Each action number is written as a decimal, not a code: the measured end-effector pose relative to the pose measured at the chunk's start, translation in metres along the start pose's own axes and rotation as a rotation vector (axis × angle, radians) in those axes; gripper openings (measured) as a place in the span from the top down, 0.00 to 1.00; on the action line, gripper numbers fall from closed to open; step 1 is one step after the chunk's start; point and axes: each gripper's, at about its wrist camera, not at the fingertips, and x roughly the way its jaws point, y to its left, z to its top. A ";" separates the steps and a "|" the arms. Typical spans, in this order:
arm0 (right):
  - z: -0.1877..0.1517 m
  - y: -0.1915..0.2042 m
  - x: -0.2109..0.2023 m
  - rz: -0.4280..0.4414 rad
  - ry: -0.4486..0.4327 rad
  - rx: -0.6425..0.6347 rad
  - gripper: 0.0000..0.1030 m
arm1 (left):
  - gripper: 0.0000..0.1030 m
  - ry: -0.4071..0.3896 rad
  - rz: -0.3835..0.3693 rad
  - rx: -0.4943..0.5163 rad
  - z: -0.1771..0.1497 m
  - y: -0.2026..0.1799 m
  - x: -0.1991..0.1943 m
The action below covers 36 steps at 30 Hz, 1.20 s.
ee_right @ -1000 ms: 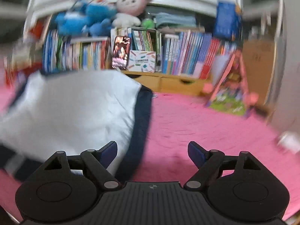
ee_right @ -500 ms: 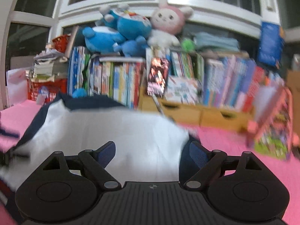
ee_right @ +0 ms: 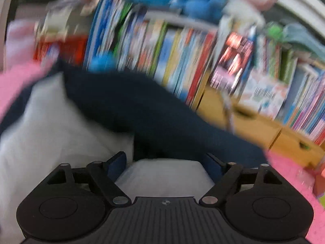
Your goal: Fold clothes
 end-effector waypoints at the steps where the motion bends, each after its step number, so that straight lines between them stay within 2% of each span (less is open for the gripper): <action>1: -0.011 0.003 -0.001 0.005 0.016 -0.001 0.23 | 0.14 0.001 -0.002 0.001 0.001 0.000 0.000; 3: -0.022 0.004 -0.008 0.018 0.037 0.009 0.23 | 0.13 0.002 -0.005 0.002 0.003 0.000 0.000; 6: -0.017 -0.002 -0.023 0.049 0.079 -0.011 0.24 | 0.13 0.002 -0.007 0.001 0.004 0.001 -0.001; 7: -0.011 -0.001 -0.032 0.034 0.058 -0.037 0.25 | 0.13 0.002 -0.007 0.000 0.005 0.001 -0.001; 9: 0.003 0.009 -0.049 -0.017 -0.040 -0.132 0.24 | 0.13 0.002 -0.007 0.000 0.005 0.001 -0.002; 11: 0.018 0.029 -0.055 -0.058 -0.133 -0.269 0.16 | 0.13 0.003 -0.008 -0.002 0.005 0.001 -0.002; 13: 0.027 0.055 -0.042 -0.072 -0.178 -0.419 0.14 | 0.13 0.002 -0.009 -0.005 0.006 0.001 -0.001; 15: 0.033 0.077 -0.017 -0.089 -0.175 -0.511 0.16 | 0.13 0.000 -0.010 -0.008 0.006 0.001 -0.002; 16: 0.039 0.077 -0.011 -0.082 -0.172 -0.481 0.28 | 0.13 -0.002 -0.011 -0.009 0.005 0.001 -0.002; 17: 0.045 0.078 -0.005 -0.074 -0.169 -0.451 0.61 | 0.13 -0.004 -0.011 -0.010 0.005 0.001 -0.003; 18: 0.051 0.078 0.001 -0.067 -0.165 -0.422 0.81 | 0.13 -0.005 -0.011 -0.010 0.004 0.000 -0.003; 19: 0.057 0.076 0.005 -0.063 -0.168 -0.385 0.96 | 0.13 -0.006 -0.011 -0.010 0.004 0.000 -0.003; 23: 0.076 0.028 -0.033 -0.208 -0.315 -0.221 0.94 | 0.13 -0.008 -0.013 -0.013 0.004 -0.001 -0.004; 25: 0.079 -0.015 -0.061 -0.306 -0.360 -0.124 0.94 | 0.13 -0.013 -0.016 -0.011 0.002 0.000 -0.005; 29: 0.063 -0.125 -0.125 -0.571 -0.363 0.087 0.94 | 0.13 -0.014 -0.013 -0.007 0.002 0.000 -0.005; 33: 0.005 -0.232 -0.163 -0.717 -0.178 0.350 0.89 | 0.12 -0.014 -0.009 -0.002 0.002 -0.001 -0.005; 36: -0.062 -0.289 -0.156 -0.729 0.076 0.574 0.68 | 0.12 -0.014 -0.006 0.001 0.002 -0.001 -0.005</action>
